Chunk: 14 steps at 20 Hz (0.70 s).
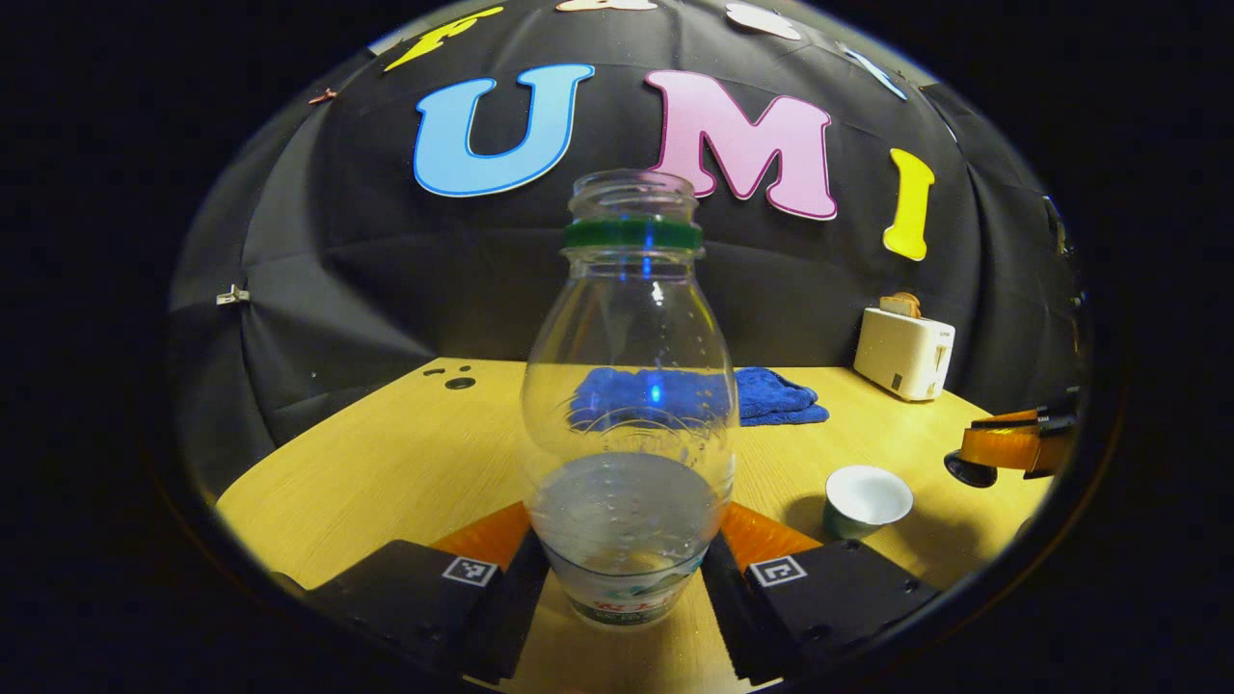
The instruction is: Open the teacup lid with one hand, grasp the water bottle and pour water into the teacup with the other hand; after pouring, place the water bottle on the coaster and then close the teacup lid.
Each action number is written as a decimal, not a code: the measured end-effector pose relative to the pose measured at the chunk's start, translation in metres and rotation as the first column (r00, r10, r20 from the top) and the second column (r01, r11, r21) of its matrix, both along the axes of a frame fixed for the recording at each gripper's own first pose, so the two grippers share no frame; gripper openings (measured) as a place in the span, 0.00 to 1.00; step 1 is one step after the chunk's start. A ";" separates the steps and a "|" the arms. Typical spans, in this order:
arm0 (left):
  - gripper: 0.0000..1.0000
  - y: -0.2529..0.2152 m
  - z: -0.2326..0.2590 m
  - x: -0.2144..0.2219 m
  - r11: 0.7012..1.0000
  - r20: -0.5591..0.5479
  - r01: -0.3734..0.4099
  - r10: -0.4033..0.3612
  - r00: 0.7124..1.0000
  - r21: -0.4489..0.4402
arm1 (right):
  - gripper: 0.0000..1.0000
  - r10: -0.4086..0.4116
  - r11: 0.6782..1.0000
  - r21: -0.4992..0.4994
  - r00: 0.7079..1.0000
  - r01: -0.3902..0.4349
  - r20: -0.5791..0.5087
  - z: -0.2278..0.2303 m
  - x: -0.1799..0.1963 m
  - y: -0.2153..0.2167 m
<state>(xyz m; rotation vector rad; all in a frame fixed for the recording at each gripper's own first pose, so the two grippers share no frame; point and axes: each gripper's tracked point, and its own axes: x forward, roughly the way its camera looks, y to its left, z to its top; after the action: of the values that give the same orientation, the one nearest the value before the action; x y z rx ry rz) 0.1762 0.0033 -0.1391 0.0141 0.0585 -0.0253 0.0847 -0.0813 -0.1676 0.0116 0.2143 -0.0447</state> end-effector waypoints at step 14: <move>0.73 -0.006 0.022 0.005 0.829 -0.013 -0.006 0.016 1.000 0.559 | 0.27 -0.052 0.999 -0.005 0.999 0.052 0.012 -0.001 -0.007 -0.028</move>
<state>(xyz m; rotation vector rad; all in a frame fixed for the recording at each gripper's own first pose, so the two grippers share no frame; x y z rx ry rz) 0.1809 -0.0027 -0.1169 0.6065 0.0821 0.0048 0.0780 -0.1091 -0.1682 0.0117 0.2018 -0.0966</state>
